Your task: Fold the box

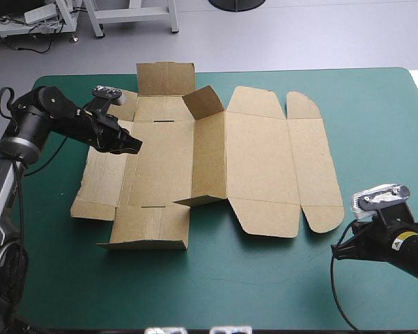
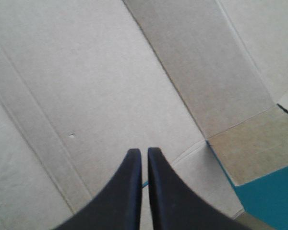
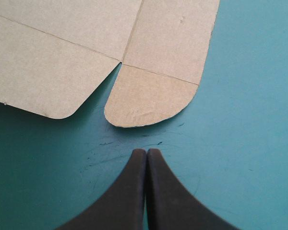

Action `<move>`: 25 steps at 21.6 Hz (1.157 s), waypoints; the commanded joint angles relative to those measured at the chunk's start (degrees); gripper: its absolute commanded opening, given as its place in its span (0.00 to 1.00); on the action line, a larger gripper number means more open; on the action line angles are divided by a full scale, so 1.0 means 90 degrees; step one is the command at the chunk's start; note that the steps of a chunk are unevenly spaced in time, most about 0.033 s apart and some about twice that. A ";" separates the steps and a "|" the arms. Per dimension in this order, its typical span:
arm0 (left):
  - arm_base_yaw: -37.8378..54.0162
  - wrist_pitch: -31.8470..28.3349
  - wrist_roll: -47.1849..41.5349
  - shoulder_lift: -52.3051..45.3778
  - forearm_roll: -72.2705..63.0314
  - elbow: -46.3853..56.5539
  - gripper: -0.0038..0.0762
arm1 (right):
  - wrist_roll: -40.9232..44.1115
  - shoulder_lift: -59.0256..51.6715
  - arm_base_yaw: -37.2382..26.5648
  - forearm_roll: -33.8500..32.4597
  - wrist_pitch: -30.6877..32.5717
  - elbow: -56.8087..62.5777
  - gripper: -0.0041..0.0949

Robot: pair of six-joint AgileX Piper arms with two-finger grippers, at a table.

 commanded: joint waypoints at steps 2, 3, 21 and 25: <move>-0.0010 -0.0005 -0.0606 -0.0263 0.0545 -0.0362 0.24 | -0.0157 -0.0007 -0.0003 0.0075 -0.0272 -0.0163 0.02; 0.0049 0.0028 -0.0739 -0.0263 0.0636 -0.0356 0.32 | -0.0191 -0.0007 -0.0003 0.0075 -0.0272 -0.0163 0.02; 0.2722 0.0354 -0.0018 0.1227 -0.1209 -0.0170 0.66 | -0.0314 -0.0007 -0.0003 0.0148 -0.0272 -0.0163 0.02; 0.2708 0.0385 0.0044 0.1484 -0.1221 0.0015 0.66 | -0.0314 -0.0007 -0.0003 0.0172 -0.0272 -0.0163 0.02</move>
